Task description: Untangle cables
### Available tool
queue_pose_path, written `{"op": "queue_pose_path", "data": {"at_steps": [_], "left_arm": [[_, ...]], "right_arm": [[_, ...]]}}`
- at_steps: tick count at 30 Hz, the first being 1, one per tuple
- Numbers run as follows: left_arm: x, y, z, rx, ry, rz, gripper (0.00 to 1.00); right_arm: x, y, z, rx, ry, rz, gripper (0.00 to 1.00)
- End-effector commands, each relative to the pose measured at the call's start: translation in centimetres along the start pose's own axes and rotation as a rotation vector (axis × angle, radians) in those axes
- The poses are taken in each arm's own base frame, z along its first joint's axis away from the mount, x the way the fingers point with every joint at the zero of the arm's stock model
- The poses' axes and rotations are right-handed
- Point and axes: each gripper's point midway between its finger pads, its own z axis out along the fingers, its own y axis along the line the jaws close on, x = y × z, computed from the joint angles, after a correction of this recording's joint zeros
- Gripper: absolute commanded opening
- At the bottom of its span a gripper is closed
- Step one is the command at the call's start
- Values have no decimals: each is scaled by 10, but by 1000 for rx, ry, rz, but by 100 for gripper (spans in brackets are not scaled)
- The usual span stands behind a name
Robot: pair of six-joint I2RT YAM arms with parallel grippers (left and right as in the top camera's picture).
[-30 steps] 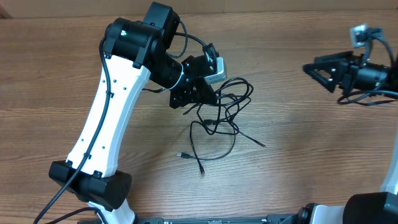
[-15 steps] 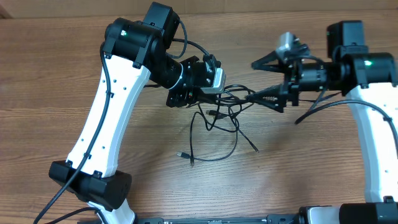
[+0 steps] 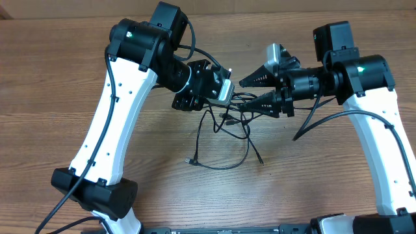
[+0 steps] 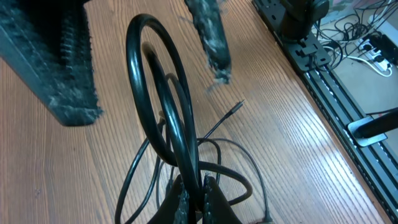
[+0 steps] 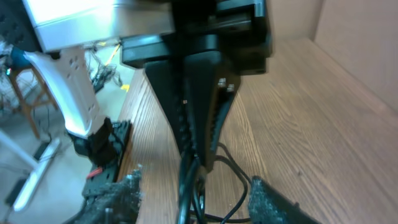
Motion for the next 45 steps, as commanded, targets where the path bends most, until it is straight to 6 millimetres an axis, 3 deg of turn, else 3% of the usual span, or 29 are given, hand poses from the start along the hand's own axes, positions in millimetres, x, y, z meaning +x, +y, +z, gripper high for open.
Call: {"op": "queue_pose_path", "data": {"at_steps": [1,5,15,21,25,28,31,38,41,45], "left_arm": [[-7,2,1,1,-38,54,4],[-7,1,1,2,-39,52,4],[-6,1,1,5,-35,8,4],[-6,-1,1,13,-34,-66,4],[0,-1,1,8,3,-142,4],[3,-1,1,7,19,-168,4],[3,-1,1,7,19,-168,4],[3,-1,1,7,19,-183,4],[2,-1,1,7,15,-173,4],[-2,-1,1,10,-7,-158,4]], "right_arm": [[-6,6,6,-30,-13,-21,40],[-6,6,6,-32,-13,-21,13],[-10,0,5,-17,-23,53,4],[-35,-20,-14,9,-134,220,4],[-62,-26,-49,-54,-268,291,4],[-69,-33,-78,-44,-312,347,4],[-66,-46,-104,24,-336,404,4],[-40,-71,-199,277,-437,520,4],[-33,-72,-218,318,-468,586,4],[-33,-72,-214,310,-466,589,5]]}}
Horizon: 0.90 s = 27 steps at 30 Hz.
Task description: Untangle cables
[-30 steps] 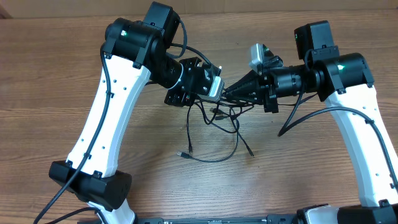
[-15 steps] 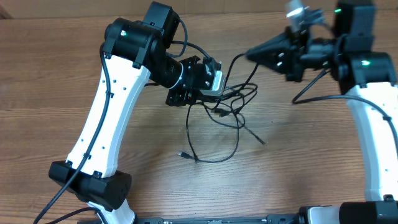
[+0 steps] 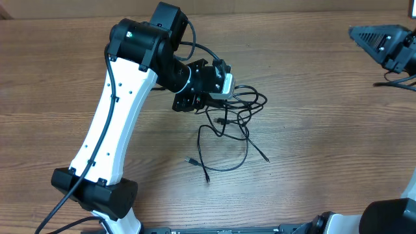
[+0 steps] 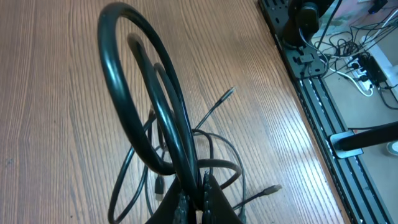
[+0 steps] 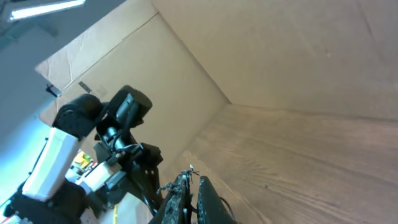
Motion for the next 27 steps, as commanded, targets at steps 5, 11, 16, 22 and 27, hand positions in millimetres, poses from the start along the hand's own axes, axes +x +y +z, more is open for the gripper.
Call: {"op": "queue_pose_path", "data": {"at_steps": [5,11,16,22,27], "left_arm": [[-8,-1,2,16,-42,20,4],[-10,-3,3,20,-42,37,4],[-11,-3,4,23,-46,36,4],[-11,-3,4,23,-46,28,4],[-11,-3,4,23,-43,31,5]], "right_arm": [[7,23,26,-99,57,1,17],[21,25,57,-92,111,16,20],[45,15,95,19,183,66,41],[96,9,117,124,339,45,62],[126,20,115,87,443,-1,89]]}}
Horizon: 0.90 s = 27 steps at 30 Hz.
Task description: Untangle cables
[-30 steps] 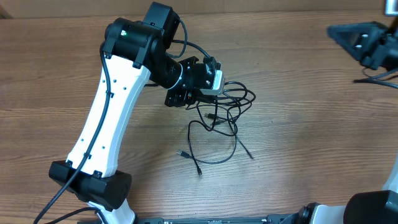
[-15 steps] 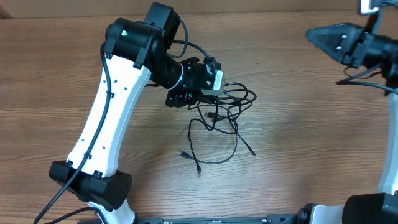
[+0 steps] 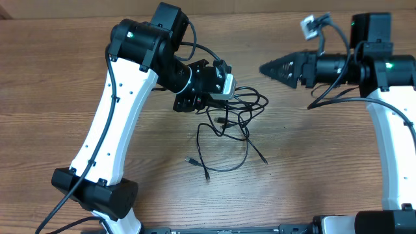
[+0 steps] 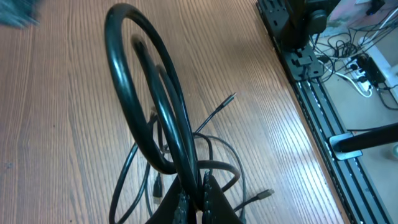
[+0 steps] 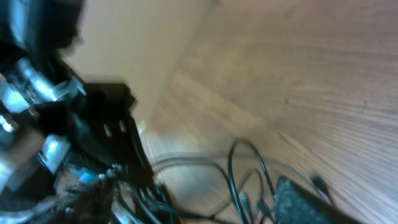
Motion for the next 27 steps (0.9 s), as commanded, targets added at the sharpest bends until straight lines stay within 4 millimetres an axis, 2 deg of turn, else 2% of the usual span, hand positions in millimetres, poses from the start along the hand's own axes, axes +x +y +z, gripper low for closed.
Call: {"op": "queue_pose_path", "data": {"at_steps": [1,7,13,23,27], "left_arm": [[-8,-2,3,17,-34,26,4],[-7,-1,3,14,-28,79,4],[-9,-3,6,20,-28,134,4],[6,6,37,103,3,221,5],[8,10,40,103,2,232,4]], "right_arm": [[12,1,1,21,45,-152,99],[36,6,-1,-4,116,-198,100],[38,12,2,-32,120,-276,100],[37,32,23,-100,133,-398,100],[40,33,23,-103,143,-382,100]]}}
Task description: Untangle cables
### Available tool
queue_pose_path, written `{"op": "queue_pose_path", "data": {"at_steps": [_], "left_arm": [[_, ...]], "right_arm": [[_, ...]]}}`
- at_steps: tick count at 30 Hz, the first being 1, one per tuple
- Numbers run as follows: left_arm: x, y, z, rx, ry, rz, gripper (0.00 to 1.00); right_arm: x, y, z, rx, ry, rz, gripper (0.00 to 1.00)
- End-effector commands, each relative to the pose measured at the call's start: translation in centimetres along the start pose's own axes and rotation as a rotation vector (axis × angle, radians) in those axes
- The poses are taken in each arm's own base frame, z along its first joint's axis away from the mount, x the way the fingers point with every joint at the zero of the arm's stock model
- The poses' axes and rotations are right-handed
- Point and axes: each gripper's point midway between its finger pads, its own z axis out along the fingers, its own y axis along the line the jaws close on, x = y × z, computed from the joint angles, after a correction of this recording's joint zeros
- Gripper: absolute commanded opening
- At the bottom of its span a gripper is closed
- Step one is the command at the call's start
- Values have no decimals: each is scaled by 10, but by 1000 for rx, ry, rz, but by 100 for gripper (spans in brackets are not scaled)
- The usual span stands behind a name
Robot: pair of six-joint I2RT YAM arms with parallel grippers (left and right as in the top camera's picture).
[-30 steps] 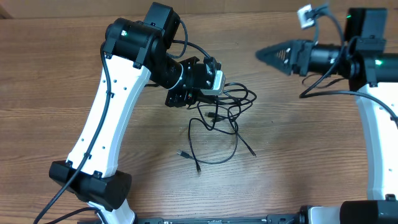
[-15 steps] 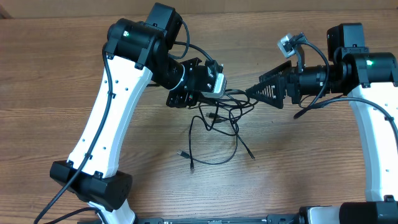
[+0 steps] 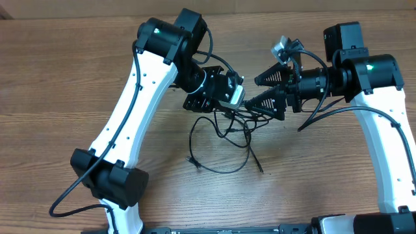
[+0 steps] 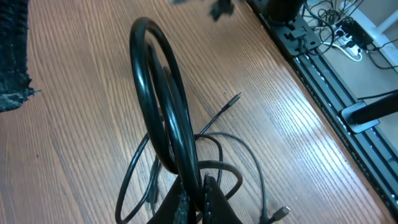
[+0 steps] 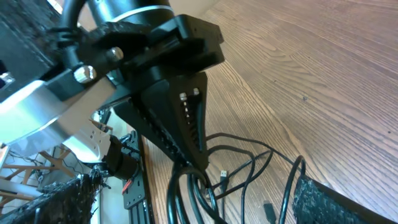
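A tangle of thin black cables lies on the wooden table. My left gripper is shut on a thick black cable loop, which stands up from its fingertips. My right gripper is open and faces the left one. Its fingers stand on either side of the loop, just below the left gripper. A loose plug end lies on the table beside the tangle, and a thin straight lead runs out past the loop.
Two free cable ends trail toward the front of the table. Beyond the table edge run a black rail and a power strip with cords. The right arm's own black cable hangs beside it.
My right gripper, open then too, has moved left and down from the back right to the loop beside my left gripper. My left arm has shifted slightly right, still holding the cable.
My left gripper has been shut on the cable loop throughout. First my right gripper stood open around the loop. Then it was shut and far off at the back right corner. Then it was open right of the tangle, and now it straddles the loop again.
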Motion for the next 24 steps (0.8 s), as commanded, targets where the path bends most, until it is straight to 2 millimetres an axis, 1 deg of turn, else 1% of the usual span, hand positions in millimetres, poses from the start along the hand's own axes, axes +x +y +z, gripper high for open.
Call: {"op": "queue_pose_path", "data": {"at_steps": [1,3,7,11,14,16,17,20,22,24], "left_arm": [[-7,5,2,-11,-36,71,4],[-11,8,2,-22,-49,95,4],[-26,6,3,-21,-128,155,4],[-29,6,3,-20,-147,154,4],[-30,6,3,-19,-149,154,4],[-34,5,2,-17,-171,152,4],[-37,4,2,-16,-192,153,4],[-41,3,3,-10,-202,158,5],[-44,1,6,-1,-202,166,4],[-48,-1,11,10,-198,181,4]], "right_arm": [[-3,5,-1,-12,-5,-13,100],[-2,6,-1,-13,-2,-6,99],[4,3,-1,9,26,13,90],[5,3,0,8,29,20,84],[7,1,-1,23,41,21,75],[8,0,-1,28,46,23,71],[9,0,-1,30,48,24,67],[8,-1,0,31,46,22,47],[8,-1,0,30,46,22,42],[8,0,0,30,46,22,32]]}}
